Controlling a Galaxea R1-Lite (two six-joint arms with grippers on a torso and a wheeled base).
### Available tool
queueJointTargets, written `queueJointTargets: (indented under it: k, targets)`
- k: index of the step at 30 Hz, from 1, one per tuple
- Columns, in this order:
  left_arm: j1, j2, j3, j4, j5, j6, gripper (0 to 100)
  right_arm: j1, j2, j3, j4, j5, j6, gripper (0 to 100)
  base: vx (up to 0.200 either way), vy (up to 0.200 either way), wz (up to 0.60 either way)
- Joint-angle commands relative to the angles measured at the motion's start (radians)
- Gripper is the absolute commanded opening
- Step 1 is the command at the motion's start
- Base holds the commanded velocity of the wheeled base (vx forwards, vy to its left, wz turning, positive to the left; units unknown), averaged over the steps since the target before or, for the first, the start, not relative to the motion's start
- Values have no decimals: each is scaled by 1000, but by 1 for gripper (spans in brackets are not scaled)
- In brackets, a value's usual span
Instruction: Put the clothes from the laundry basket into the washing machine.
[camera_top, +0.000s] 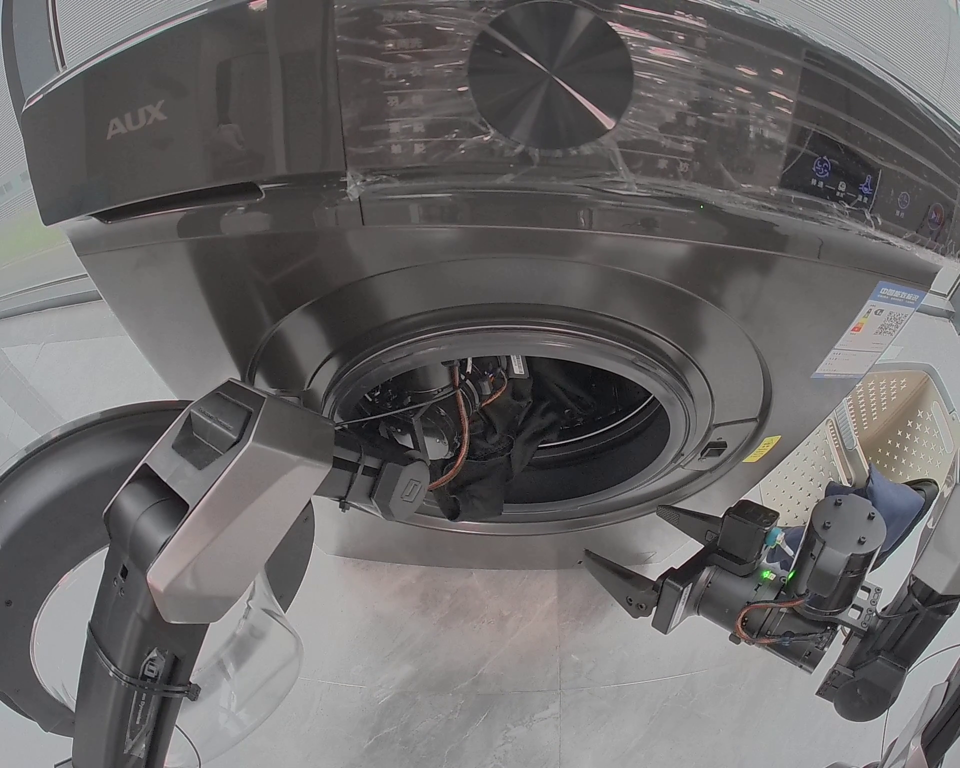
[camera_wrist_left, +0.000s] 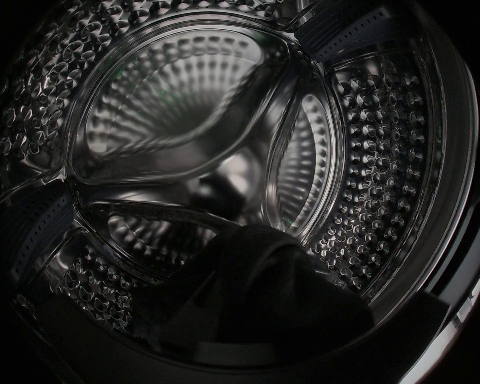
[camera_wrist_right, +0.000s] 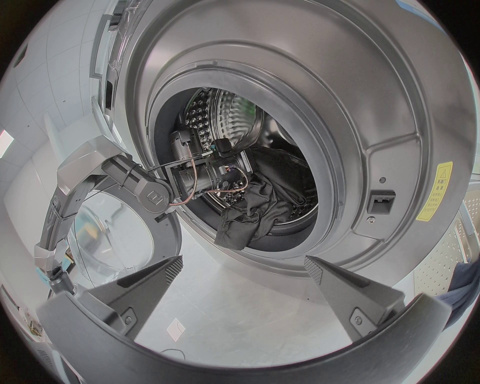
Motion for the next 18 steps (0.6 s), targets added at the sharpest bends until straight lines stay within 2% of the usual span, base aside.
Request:
queueJointTargets:
  k: [1,4,5,8,11,18]
  targets:
    - [-4,1,6,1,1,-3,100,3,3,1,-1,0,1,100,0,0,0]
    - [-9,-4,17,4,3,-14,100,3,3,-2,-1,0,1,100,0,0,0]
    - [-18,-25,64,18,5,-37,100,3,3,-5,-2,0,1,100,0,0,0]
    - [-33,-97,185,76,0,-52,100,3,3,-3,-2,0,1,100,0,0,0]
    - [-42,-125,291,115,-11,-54,100,3,1,-6,-1,0,1,100,0,0,0]
    - [-32,-113,386,128,-11,-44,100,3,-2,-8,-1,0,3,100,0,0,0]
